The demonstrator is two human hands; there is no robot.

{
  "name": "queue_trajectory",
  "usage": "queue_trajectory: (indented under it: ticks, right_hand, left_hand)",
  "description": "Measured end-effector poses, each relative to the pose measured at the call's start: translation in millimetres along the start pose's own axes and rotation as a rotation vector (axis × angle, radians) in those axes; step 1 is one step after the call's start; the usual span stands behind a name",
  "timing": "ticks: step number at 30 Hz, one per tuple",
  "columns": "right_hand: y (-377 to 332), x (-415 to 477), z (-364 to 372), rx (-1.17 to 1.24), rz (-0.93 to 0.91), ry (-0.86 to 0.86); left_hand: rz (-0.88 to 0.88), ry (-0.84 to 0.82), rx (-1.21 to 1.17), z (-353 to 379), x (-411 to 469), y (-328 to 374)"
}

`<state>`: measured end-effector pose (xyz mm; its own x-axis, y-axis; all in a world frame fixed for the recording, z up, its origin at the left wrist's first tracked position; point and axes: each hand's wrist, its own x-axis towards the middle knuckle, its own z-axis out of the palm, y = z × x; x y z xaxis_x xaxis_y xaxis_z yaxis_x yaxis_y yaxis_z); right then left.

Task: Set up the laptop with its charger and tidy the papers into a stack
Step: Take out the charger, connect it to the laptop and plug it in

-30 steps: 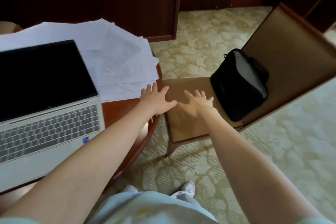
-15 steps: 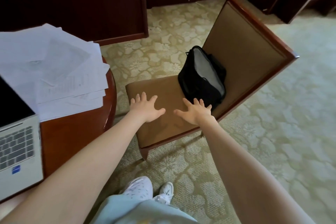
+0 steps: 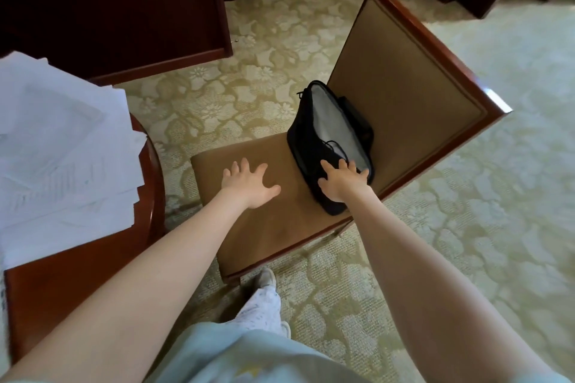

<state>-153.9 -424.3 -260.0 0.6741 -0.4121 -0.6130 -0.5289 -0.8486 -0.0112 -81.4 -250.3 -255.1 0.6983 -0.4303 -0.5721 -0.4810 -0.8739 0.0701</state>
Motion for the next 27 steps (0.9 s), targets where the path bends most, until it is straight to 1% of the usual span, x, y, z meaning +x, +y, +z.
queue_trajectory:
  ticks: [3, 7, 10, 12, 15, 20, 24, 27]
  right_hand:
    - [5.9, 28.0, -11.9, 0.008, 0.015, -0.025]
    - [13.6, 56.4, -23.3, 0.042, 0.006, 0.01]
    - [19.6, 78.3, -28.6, -0.039, 0.018, 0.028]
    - [25.0, 95.2, -30.3, -0.065, 0.022, 0.036]
    - [32.2, 119.8, -31.2, -0.034, -0.01, 0.038]
    - [43.1, 157.6, -30.5, 0.008, -0.098, -0.02]
    - [51.8, 183.2, -26.6, 0.054, -0.171, -0.1]
    - [57.7, 194.8, -17.4, -0.025, -0.196, -0.152]
  left_hand:
    - [0.018, 0.016, 0.015, -14.2, 27.7, 5.2]
    - [0.054, -0.028, 0.045, -21.9, 54.9, 17.1]
    - [0.059, -0.07, 0.061, -24.5, 72.0, 32.1]
    - [0.051, -0.104, 0.042, -24.6, 83.8, 45.0]
    - [0.068, -0.124, -0.019, -24.2, 101.0, 68.1]
    - [0.117, -0.099, -0.153, -19.4, 130.8, 100.1]
    - [0.085, -0.107, -0.243, -3.1, 147.3, 112.2]
    - [0.06, -0.085, -0.265, 13.7, 146.8, 109.6]
